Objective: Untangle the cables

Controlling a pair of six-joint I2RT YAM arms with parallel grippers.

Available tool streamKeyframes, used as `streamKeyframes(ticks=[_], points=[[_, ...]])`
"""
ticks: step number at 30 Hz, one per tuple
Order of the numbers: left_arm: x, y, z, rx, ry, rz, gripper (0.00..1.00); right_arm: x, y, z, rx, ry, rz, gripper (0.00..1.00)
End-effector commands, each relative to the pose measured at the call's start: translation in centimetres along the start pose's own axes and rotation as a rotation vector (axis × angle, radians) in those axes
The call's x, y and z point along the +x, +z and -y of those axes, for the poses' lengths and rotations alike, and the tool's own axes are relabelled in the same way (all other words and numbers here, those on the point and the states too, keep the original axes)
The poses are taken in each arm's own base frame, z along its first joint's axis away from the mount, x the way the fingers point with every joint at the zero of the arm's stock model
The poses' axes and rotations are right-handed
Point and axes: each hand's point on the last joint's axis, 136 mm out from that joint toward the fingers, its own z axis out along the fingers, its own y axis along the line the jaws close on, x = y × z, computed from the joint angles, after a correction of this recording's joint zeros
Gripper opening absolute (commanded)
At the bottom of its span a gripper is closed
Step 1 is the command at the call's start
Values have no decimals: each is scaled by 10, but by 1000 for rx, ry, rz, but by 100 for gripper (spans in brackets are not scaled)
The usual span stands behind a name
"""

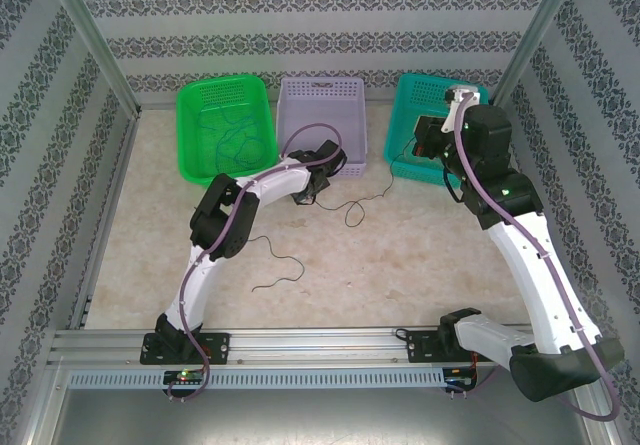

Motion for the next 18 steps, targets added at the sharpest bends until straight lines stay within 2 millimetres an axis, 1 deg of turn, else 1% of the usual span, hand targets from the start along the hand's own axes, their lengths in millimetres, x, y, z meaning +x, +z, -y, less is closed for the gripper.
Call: streamKeyframes(ticks=[1,2,3,5,7,9,10,12,13,15,18], points=[[7,-3,-13,-30,-1,10,0,-2,-1,0,-11,15,12,0],[3,-13,-13,-12,-5,26,0,-3,0,0,-10,13,13,0],[-3,-27,-10,19,-9,43,0,-4,0,0,-11,9,14,0],[-14,-59,-4,83,-12,68,0,-6,-1,-1,-13,1,20,0],[-29,-94,5,161,-6,97,0,-6,-1,-1,-14,-7,20,0],[-45,-123,14,237,-5,123,0,-8,-2,-3,-23,-8,23,0],[-55,-136,20,274,-1,141,0,-9,-2,-5,-32,-9,24,0],[-72,-153,34,341,6,171,0,-14,-2,-8,-46,-1,32,0],[-81,-158,42,368,12,185,0,-16,-2,-10,-56,3,37,0],[-95,-156,55,392,21,205,0,-21,0,-15,-75,15,41,0],[-106,-128,81,446,23,177,0,-28,3,-24,-115,37,44,0]])
